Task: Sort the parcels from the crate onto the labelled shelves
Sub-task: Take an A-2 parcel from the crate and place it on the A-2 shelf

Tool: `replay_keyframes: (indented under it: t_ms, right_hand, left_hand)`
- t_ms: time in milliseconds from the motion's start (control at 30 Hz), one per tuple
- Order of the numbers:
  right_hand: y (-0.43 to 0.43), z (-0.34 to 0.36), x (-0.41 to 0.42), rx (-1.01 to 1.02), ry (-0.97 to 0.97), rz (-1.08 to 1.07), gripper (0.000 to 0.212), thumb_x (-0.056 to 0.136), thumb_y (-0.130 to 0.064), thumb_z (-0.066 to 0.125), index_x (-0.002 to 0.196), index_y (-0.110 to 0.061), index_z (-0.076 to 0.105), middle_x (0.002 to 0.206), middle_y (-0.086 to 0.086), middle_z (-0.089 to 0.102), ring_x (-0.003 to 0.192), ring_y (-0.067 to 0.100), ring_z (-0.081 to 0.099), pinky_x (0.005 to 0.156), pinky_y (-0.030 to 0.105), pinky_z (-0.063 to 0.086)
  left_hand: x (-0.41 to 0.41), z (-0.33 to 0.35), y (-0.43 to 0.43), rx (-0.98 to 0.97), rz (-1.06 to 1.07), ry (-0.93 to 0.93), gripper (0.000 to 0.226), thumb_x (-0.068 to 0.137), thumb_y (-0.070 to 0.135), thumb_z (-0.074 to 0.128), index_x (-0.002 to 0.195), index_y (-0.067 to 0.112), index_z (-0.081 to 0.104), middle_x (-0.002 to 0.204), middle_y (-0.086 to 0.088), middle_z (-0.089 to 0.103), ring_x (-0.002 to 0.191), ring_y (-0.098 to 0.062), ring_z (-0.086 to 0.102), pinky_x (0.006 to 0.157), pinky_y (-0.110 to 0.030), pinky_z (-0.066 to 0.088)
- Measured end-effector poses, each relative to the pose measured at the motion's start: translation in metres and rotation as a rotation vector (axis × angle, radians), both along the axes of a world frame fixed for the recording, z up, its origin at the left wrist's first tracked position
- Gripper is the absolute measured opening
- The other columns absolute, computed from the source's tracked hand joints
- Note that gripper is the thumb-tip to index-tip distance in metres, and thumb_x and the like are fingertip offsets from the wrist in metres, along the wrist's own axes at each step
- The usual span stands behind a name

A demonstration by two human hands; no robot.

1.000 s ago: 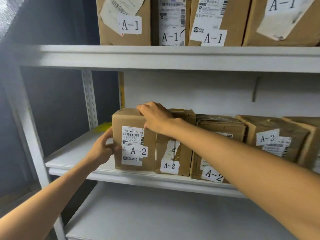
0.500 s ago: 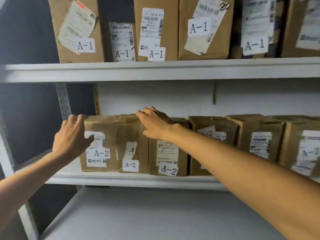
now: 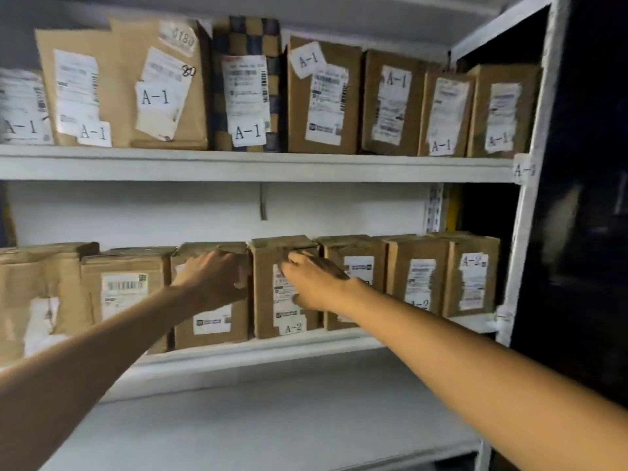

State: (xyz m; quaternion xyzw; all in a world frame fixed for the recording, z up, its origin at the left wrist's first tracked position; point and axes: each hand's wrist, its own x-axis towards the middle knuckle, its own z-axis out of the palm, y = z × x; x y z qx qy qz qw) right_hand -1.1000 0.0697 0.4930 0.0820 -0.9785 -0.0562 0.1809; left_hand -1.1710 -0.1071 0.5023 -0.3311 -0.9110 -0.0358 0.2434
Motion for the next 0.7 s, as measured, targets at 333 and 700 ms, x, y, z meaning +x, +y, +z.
replay_keyframes:
  t_ms: [333, 700]
  right_hand:
    - [0.144, 0.006, 0.072, -0.129, -0.049, -0.388, 0.059, 0.081, 0.011, 0.057, 0.136, -0.004, 0.041, 0.137, 0.015, 0.042, 0.127, 0.029, 0.042, 0.103, 0.036, 0.037]
    - [0.243, 0.029, 0.029, -0.237, -0.005, -0.454, 0.086, 0.073, -0.004, 0.077, 0.145, -0.009, 0.029, 0.148, 0.014, 0.03, 0.138, 0.029, 0.028, 0.11, 0.042, 0.029]
  left_hand:
    - [0.009, 0.016, 0.099, -0.01, -0.149, 0.045, 0.059, 0.08, 0.035, 0.072, 0.133, 0.023, 0.047, 0.128, -0.002, 0.055, 0.104, -0.019, 0.06, 0.076, -0.028, 0.053]
    - [-0.014, 0.021, 0.193, -0.034, -0.165, -0.065, 0.073, 0.074, 0.043, 0.076, 0.134, 0.018, 0.044, 0.125, -0.004, 0.052, 0.104, -0.019, 0.054, 0.077, -0.027, 0.045]
